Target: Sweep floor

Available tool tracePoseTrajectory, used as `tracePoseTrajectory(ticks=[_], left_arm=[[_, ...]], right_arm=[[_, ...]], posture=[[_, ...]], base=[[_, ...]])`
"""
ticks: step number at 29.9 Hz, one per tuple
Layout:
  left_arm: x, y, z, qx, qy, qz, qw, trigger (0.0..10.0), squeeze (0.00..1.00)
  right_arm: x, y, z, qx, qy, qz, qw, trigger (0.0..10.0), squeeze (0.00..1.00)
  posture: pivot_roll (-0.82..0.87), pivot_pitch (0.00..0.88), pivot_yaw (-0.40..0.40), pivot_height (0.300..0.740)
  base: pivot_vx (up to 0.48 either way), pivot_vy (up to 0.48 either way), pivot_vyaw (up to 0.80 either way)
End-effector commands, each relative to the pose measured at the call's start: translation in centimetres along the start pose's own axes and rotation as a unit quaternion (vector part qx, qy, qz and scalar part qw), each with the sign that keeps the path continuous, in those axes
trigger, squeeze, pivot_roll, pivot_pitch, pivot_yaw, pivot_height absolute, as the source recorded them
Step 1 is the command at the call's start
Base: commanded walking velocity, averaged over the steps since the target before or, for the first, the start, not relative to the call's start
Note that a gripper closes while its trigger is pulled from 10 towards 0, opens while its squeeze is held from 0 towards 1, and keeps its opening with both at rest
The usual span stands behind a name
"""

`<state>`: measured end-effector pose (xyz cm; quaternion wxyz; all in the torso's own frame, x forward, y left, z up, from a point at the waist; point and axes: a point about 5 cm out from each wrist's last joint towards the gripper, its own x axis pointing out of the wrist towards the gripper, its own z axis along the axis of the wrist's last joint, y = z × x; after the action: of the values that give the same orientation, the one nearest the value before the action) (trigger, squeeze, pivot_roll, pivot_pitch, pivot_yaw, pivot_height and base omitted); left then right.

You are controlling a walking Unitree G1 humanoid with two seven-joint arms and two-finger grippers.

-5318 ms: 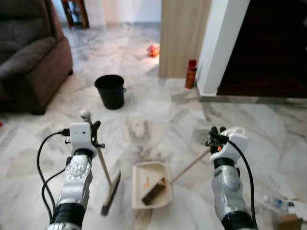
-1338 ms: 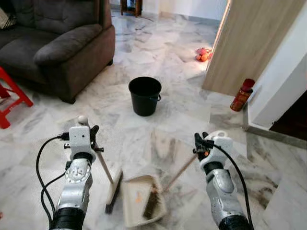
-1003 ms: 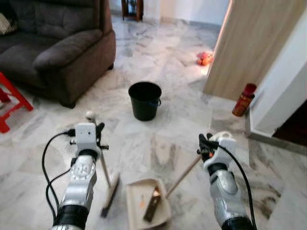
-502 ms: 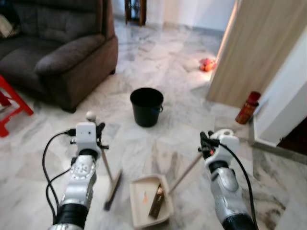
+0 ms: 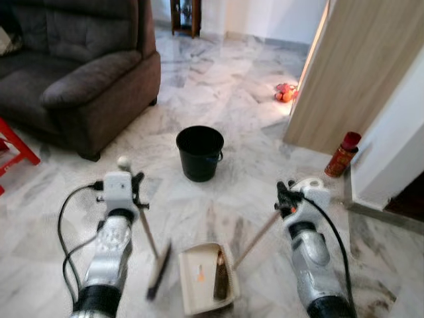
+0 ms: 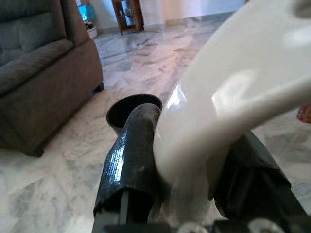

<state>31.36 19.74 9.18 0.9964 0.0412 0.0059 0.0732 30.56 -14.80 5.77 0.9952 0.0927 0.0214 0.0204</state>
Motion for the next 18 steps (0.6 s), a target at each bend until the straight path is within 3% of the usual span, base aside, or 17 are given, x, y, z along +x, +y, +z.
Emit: tracePoseTrajectory(ticks=[1, 18], left_arm=[[0.35, -0.58, 1.31, -0.001, -0.027, -0.005, 1.000, 10.0, 0.00], [0.50, -0.63, 1.35, -0.002, -0.025, -0.002, 1.000, 10.0, 0.00]], right_arm=[[0.20, -0.56, 1.02, 0.007, -0.024, -0.008, 1.000, 10.0, 0.00], [0.55, -0.81, 1.36, 0.003, -0.024, -0.008, 1.000, 10.0, 0.00]], posture=[[-0.05, 0.043, -0.018, 0.740], [-0.05, 0.055, -0.021, 0.740]], base=[[0.285, 0.000, 0.00], [0.284, 0.000, 0.00]])
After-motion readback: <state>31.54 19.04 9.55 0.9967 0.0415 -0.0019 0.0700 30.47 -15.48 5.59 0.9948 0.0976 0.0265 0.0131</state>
